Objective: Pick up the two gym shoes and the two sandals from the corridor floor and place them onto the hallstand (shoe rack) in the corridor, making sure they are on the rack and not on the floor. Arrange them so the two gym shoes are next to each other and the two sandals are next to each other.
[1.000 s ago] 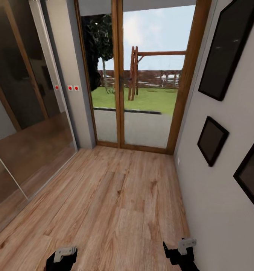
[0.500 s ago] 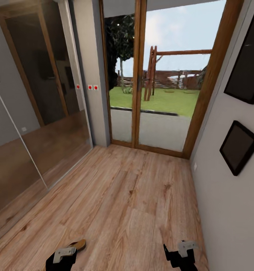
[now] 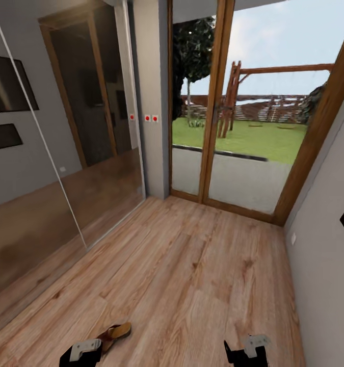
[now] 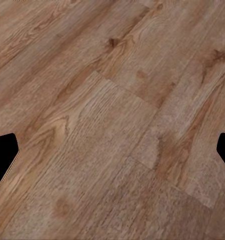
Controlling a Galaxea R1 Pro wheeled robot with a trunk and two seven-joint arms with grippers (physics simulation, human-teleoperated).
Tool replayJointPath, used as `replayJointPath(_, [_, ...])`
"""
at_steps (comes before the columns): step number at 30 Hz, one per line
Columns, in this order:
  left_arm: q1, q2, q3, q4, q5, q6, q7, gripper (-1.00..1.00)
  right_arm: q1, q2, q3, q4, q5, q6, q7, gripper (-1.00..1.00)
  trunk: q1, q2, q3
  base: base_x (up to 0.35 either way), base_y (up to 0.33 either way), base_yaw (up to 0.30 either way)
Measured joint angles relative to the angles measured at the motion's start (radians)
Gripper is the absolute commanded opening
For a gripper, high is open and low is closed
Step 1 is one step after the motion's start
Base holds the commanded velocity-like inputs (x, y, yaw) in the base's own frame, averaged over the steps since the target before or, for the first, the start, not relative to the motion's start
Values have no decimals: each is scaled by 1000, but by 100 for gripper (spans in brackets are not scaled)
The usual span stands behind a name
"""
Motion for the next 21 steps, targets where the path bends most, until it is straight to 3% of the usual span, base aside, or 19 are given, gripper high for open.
replayJointPath(11, [1, 0, 0, 1, 1, 0, 0, 100, 0, 0, -1, 30, -1, 1, -3, 100, 0, 0, 0, 279, 0, 279])
replayJointPath(21, [-1, 1, 1, 1, 3, 0, 0, 100, 0, 0, 0, 49, -1, 0, -4, 100, 0, 0, 0, 117, 0, 279])
